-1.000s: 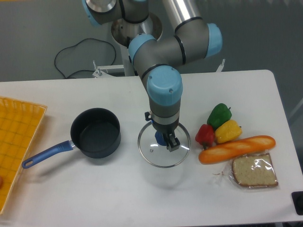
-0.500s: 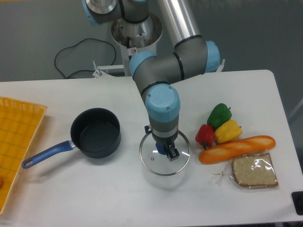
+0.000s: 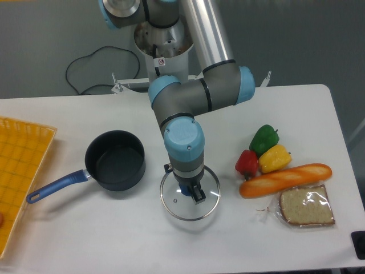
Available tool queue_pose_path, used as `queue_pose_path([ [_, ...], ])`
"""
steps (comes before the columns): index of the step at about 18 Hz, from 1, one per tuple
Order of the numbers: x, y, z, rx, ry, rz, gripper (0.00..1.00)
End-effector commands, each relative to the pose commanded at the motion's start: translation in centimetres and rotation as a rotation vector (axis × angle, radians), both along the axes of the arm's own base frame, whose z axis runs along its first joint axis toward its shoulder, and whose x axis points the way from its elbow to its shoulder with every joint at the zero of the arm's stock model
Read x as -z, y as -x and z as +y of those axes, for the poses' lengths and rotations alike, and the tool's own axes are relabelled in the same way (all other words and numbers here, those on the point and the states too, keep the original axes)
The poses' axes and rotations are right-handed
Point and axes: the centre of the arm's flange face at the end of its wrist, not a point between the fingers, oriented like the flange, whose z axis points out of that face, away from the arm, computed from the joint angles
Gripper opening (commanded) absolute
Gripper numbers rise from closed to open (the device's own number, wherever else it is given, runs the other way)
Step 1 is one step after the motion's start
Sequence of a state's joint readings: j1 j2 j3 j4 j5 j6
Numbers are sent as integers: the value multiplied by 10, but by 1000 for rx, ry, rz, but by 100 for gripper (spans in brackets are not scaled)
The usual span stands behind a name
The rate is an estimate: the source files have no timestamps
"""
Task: Place the lid on the table
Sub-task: 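Carry the glass lid in the gripper, lowering it toward the table, then lower the glass lid flat onto the table beside the saucepan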
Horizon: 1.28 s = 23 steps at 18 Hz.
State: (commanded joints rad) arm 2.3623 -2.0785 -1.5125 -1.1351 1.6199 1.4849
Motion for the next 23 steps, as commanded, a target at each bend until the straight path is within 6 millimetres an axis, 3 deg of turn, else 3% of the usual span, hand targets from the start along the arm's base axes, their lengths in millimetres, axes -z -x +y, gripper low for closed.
queue_pose_path([
  [23, 32, -16, 21, -28, 2, -13, 60],
])
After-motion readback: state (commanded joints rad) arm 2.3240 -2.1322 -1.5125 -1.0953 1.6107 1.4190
